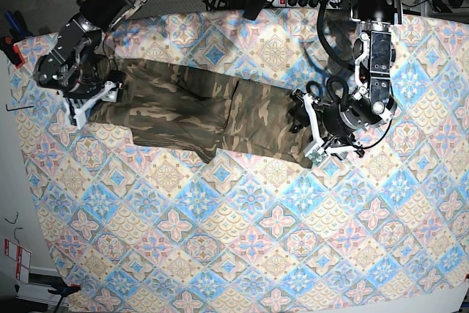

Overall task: Fold the T-shirt properly
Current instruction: 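Grasp both ends of the folded strip with both grippers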

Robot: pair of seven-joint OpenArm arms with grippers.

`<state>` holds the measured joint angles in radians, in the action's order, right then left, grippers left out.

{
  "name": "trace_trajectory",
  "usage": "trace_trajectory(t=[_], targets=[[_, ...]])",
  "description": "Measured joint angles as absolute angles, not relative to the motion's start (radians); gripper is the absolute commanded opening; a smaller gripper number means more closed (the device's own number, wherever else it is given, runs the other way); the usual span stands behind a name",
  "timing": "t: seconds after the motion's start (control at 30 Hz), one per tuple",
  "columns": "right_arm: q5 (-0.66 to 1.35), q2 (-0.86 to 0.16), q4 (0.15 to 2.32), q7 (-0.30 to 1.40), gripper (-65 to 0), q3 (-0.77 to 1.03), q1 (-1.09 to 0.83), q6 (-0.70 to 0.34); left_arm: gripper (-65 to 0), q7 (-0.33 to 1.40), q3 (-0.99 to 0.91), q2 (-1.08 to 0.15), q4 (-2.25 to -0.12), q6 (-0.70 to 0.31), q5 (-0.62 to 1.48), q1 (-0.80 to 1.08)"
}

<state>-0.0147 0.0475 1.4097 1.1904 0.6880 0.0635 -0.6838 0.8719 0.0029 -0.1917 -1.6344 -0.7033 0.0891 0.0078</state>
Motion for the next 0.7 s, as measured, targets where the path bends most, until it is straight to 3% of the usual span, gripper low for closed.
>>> trace_trajectory(t=[0.13,0.37,0.43,0.6,0.7], targets=[[-0.01,0.05,1.41,1.19,-13.6,0.565,0.052,-0.684,-31.8,0.871,0.003,-0.191,-1.634,-0.703,0.089,0.008],[0.093,0.052,1.408,1.19,-15.6,0.521,0.045,-0.685,-31.8,0.87,0.002,-0.193,-1.634,-0.704,0.041,0.014],[0.153,0.056,1.407,1.185,-22.3,0.517,0.025,-0.691,-31.8,0.869,0.002,-0.193,-1.634,-0.704,-0.012,0.014],[0.166,0.06,1.406,1.187,-52.0,0.517,0.006,-0.696,-31.9,0.868,0.002,-0.193,-1.634,-0.704,-0.083,0.014],[0.166,0.061,1.403,1.197,-61.7,0.517,0.004,-0.695,-32.0,0.861,-0.059,-0.19,-1.635,-0.704,-0.08,0.017]])
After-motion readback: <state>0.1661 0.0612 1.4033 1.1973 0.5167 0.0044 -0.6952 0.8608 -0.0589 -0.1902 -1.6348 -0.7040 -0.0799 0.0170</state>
